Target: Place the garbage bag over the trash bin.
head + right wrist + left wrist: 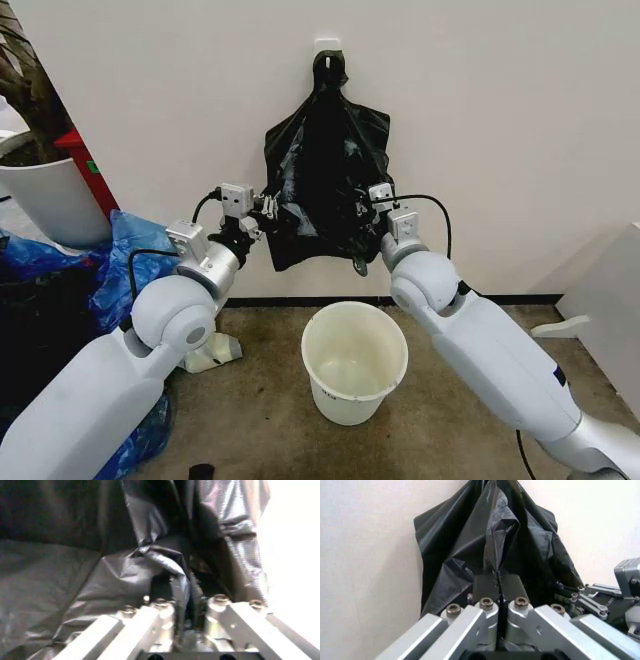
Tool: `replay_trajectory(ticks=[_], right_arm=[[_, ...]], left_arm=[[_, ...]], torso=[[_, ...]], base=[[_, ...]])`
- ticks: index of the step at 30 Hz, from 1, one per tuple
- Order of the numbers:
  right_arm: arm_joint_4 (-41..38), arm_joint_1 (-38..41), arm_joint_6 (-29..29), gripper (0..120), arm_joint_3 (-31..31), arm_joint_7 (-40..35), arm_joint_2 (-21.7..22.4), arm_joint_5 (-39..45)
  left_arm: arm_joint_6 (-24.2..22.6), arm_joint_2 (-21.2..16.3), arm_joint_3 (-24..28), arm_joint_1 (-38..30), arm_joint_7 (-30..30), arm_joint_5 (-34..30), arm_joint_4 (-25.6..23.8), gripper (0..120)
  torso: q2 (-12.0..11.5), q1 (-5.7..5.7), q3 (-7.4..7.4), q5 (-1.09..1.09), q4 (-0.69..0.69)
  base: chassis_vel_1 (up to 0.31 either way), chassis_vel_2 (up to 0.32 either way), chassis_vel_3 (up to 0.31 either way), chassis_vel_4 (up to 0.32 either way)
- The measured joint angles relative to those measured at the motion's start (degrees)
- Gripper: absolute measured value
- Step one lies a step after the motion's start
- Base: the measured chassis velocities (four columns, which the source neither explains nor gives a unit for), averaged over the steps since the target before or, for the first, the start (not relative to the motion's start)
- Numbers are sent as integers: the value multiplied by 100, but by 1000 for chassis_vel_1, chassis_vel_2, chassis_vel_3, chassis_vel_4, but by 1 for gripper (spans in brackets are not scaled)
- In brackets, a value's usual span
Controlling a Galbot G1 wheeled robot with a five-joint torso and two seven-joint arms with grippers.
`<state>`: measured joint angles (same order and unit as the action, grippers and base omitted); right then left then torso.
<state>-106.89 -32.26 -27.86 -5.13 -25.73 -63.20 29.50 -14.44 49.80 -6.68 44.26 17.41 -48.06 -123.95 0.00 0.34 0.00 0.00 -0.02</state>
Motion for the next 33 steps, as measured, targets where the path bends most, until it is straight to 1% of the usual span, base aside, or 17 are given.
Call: replay_trajectory(ticks=[2,6,7,8,10,13,15,16,19,21,22,24,26,27,28,29,33], right_arm=[[-66,-24,50,0,56,-24,14,114],[-558,-210,262,0,274,-1,102,618],[-768,-319,348,0,364,66,148,782],[-768,-319,348,0,364,66,148,782],[-1053,-553,550,0,555,260,249,985],[-1203,-1103,875,0,971,771,332,1032],[-1215,-1201,913,0,1032,842,334,1031],[-1255,-1577,1043,0,1220,1040,339,1027],[-1499,-2465,1227,0,1491,1260,280,1021],[-1548,-2549,1246,0,1504,1264,270,1018],[-1706,-2712,1280,0,1542,1266,255,1017],[-1907,-2765,1289,0,1596,1262,265,1051],[-2319,-2684,1253,0,1709,1142,373,1304],[-2649,-2593,1125,0,1864,1036,500,1673],[-2649,-2593,1125,0,1864,1036,500,1673],[-2952,-2538,988,0,2079,973,638,2028],[-3457,-2598,865,0,2488,798,946,2525]], left_arm=[[0,0,-5,1,0,-1,0,0],[8,-7,-46,52,0,-5,-2,0],[15,-13,-52,96,-1,-11,-8,0],[15,-13,-52,96,-1,-11,-8,0],[25,-31,-70,177,-2,-22,-23,0],[35,-45,-106,420,-3,-80,-55,0],[42,-43,-115,474,-3,-86,-58,0],[64,-29,-136,706,-3,-105,-57,0],[134,17,-168,1228,-15,-44,-145,0],[139,19,-169,1286,-20,-37,-182,0],[146,15,-168,1403,-39,-20,-308,0],[147,-8,-158,1434,-57,-18,-444,0],[146,-90,-137,1377,-59,-76,-637,0],[143,-193,-151,1324,-55,-166,-814,0],[143,-193,-151,1324,-55,-166,-814,0],[142,-276,-169,1315,-58,-257,-952,0],[170,-407,-205,1327,-74,-644,-1271,0]], torso=[[0,0,0,0,1],[0,0,0,0,1],[0,0,0,-1,1],[0,0,0,-1,1],[0,0,-1,0,0],[0,-1,-1,0,1],[0,-1,-1,0,0],[0,-1,-1,1,1],[0,-1,-1,0,-2],[0,-1,-1,-1,0],[0,-1,-1,0,0],[0,-1,-1,1,1],[0,-1,-1,-1,1],[0,-1,-1,1,1],[0,-1,-1,1,1],[1,-1,-2,0,1],[1,-1,-1,0,0]], base=[[0,0,0,0],[0,0,0,0],[0,0,0,0],[0,0,0,0],[0,0,0,0],[0,0,0,0],[0,0,0,0],[0,0,0,0],[0,0,0,0],[0,0,0,0],[0,0,0,0],[0,0,0,0],[0,0,0,0],[0,0,0,0],[0,0,0,0],[0,0,0,0],[0,0,0,0]])
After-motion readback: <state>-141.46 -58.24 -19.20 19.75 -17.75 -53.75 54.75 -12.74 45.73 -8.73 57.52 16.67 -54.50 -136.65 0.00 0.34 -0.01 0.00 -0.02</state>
